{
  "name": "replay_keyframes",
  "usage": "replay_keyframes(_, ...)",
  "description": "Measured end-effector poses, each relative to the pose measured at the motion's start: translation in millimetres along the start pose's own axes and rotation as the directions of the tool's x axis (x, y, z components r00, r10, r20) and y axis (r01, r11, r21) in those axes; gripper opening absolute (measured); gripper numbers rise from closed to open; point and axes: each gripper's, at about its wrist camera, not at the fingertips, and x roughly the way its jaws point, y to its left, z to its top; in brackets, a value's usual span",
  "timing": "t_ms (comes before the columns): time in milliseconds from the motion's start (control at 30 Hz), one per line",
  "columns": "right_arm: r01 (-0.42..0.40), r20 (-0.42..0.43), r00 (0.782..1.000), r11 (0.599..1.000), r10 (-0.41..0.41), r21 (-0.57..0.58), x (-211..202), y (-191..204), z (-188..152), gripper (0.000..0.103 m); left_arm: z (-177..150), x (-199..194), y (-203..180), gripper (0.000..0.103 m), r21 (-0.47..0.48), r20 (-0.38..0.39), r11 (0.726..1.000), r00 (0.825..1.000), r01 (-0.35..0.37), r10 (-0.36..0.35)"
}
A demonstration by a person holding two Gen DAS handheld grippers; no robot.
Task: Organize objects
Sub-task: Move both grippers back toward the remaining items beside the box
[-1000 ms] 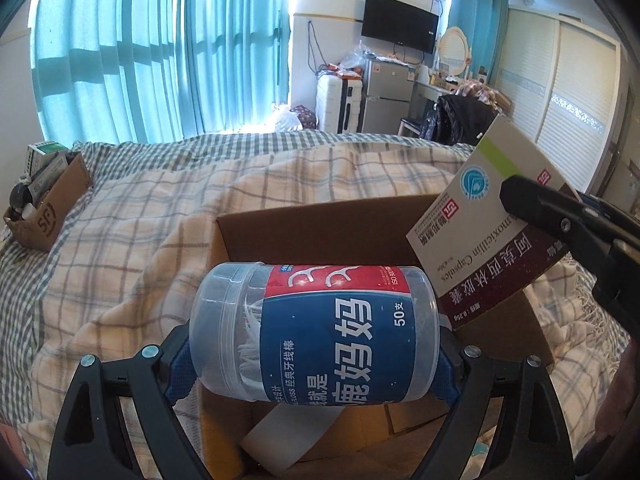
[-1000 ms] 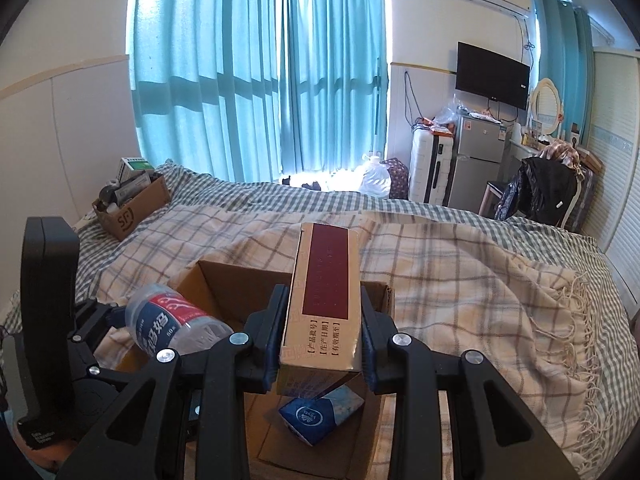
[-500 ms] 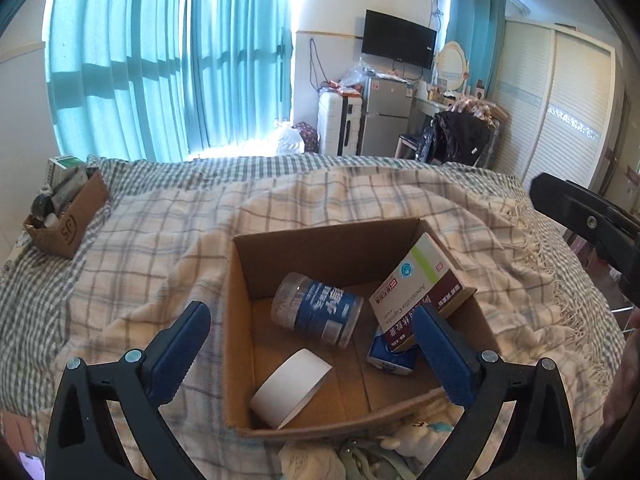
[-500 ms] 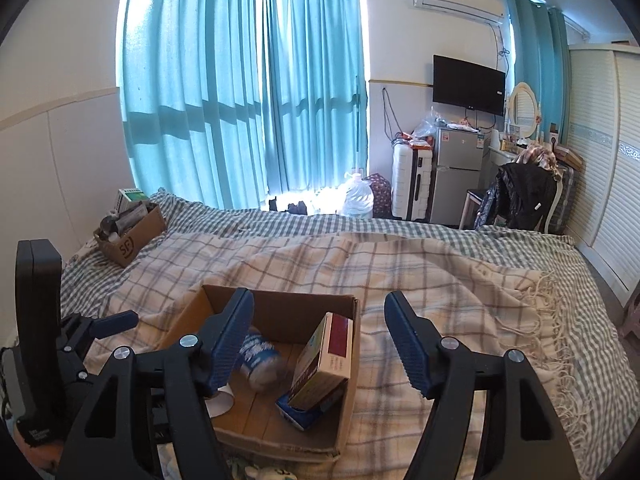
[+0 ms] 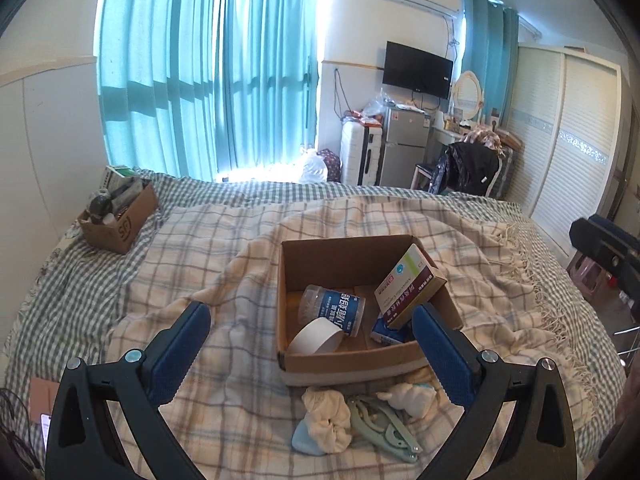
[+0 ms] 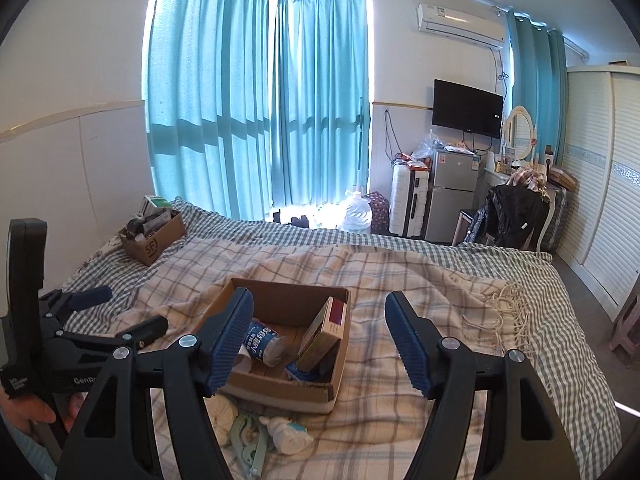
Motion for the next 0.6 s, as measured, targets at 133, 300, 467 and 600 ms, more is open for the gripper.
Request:
replay_keyframes(133,-0.006,-0.021,1.0,1.0,0.006,-0.005,-14,7,-19,0.069,-16,-17,3,0.103,-0.008,0.007,1.0,1.0,-0.01,0.011)
replay_keyframes(300,-0.01,-0.053,0.999,1.0,0.011,0.015,-20,9,-49,0.069,-39,-22,4,0.103,-0.019,-0.004,1.0,1.0,-0.02,0.02)
replay_keyframes(467,-0.002,-0.085,0.996,0.999,0.006,0.046,-10,4,-81,0.069,-63,-11,5,0.103,-0.029,-0.042,0.999,0.999,-0.023,0.022)
replay_keyframes(600,0.012,-0.136,0.991,1.0,-0.008,0.026,9,7,-105,0.069,-85,0,7,0.103,-0.04,-0.062,0.999,0.998,-0.025,0.023)
